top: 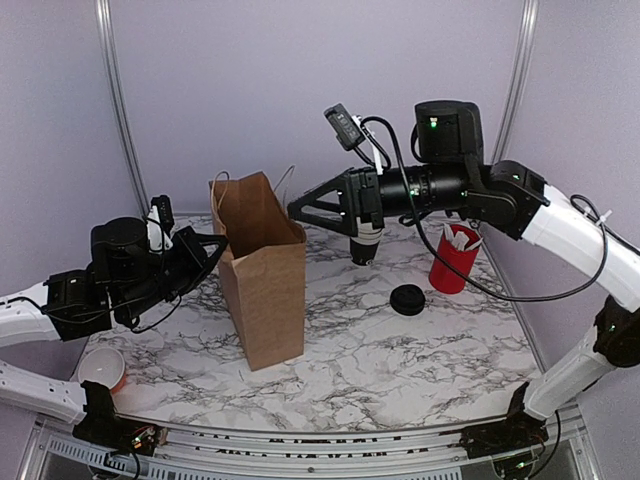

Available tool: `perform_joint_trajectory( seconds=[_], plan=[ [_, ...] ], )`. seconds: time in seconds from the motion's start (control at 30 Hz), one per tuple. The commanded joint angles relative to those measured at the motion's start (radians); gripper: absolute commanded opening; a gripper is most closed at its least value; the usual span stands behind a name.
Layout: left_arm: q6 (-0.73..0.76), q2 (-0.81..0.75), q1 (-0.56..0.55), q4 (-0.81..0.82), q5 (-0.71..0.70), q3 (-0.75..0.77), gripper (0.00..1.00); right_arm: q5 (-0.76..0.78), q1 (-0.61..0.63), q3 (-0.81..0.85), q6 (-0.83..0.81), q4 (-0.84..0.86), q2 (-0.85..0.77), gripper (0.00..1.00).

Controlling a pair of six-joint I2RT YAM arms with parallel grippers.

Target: Pack the takeout coffee

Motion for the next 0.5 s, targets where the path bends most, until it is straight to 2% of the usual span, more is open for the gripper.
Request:
perform_joint_trajectory(
  seconds=[0.0, 0.13, 0.3, 0.47],
  plan=[
    [0.0, -0.019, 0.007, -0.026, 0.004, 0.023, 0.0, 0.088, -0.04, -0.117, -0.015, 0.018, -0.14, 1.0],
    [0.009, -0.016, 0.008, -0.041, 0.011, 0.043, 0.0, 0.208, -0.111, -0.233, 0.009, -0.017, -0.249, 1.0],
    [0.021, -0.009, 0.009, -0.063, 0.016, 0.067, 0.0, 0.311, -0.306, -0.385, 0.077, -0.068, -0.348, 1.0],
    [0.035, -0.007, 0.011, -0.088, 0.025, 0.092, 0.02, 0.409, -0.472, -0.465, 0.11, -0.121, -0.383, 1.0]
  ],
)
